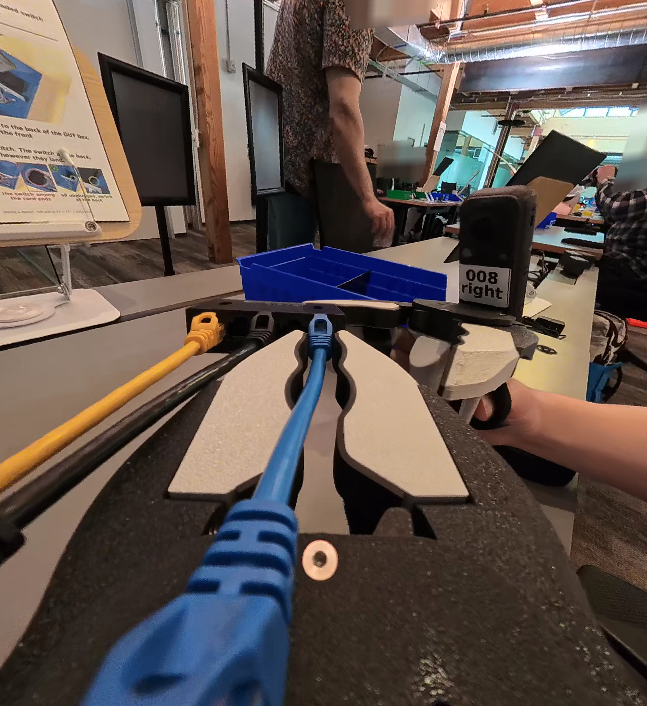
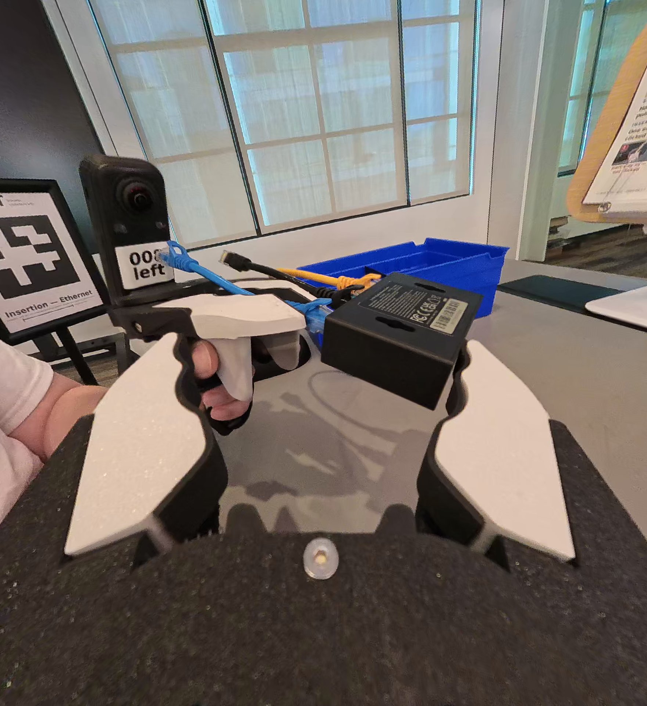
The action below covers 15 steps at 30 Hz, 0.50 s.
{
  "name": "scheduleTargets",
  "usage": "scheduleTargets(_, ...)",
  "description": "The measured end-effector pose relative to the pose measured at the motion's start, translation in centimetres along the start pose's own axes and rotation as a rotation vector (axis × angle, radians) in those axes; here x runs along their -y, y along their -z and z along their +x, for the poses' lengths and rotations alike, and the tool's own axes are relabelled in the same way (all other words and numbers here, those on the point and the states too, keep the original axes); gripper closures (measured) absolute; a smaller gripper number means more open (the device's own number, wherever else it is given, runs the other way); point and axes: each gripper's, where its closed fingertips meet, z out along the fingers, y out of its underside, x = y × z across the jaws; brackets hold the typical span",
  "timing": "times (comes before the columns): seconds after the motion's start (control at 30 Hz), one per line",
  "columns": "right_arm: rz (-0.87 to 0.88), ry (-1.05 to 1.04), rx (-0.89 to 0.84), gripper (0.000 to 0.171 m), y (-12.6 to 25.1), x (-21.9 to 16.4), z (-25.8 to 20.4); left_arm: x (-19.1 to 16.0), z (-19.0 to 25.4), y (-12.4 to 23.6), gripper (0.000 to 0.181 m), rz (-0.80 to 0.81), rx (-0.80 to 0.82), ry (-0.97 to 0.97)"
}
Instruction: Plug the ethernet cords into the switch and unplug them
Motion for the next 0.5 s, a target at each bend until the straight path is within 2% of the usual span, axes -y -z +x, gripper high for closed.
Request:
scheduleTargets(0.3,0.01,0.054,0.015,0.042,-0.1,0.46,-0.51,0.46,0.22,0.23,0.17,0.04,-0.019,0.033)
scheduleTargets(0.5,0.039,0.051,0.066,0.051,0.62,1.11,-0.73,1.03,0.6,0.6,0.17,0.074,-0.044,0.036)
